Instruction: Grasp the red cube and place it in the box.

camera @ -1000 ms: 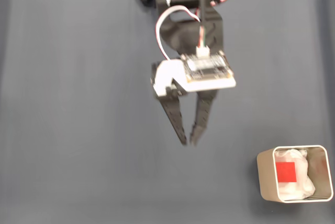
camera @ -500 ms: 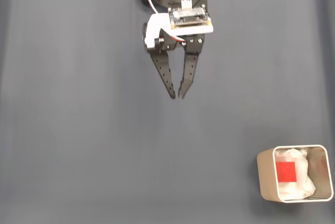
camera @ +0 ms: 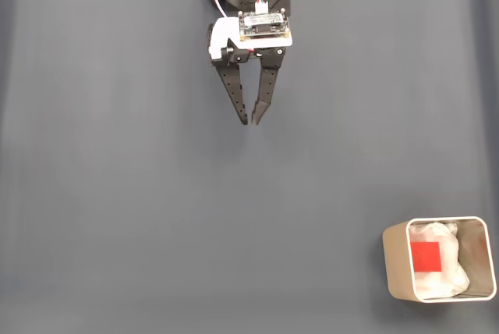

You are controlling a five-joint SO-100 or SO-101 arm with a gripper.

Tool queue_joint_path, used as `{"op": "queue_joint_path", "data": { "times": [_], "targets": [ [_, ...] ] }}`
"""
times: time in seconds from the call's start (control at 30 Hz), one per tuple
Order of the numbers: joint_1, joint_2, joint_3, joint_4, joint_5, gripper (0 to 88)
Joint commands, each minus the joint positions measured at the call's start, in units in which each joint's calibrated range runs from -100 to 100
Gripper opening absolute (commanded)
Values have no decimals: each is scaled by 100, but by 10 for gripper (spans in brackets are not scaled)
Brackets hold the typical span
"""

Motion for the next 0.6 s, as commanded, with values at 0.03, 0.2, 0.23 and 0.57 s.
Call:
{"op": "queue_joint_path", "data": {
  "times": [0.03,0.2,0.23,0.57],
  "targets": [
    [-7,-749,546,199,44,0],
    [14,-1364,1112,625,39,0],
    [14,-1434,1121,797,15,0],
    [-21,-1798,1130,2609,-151,0]
  ]
}}
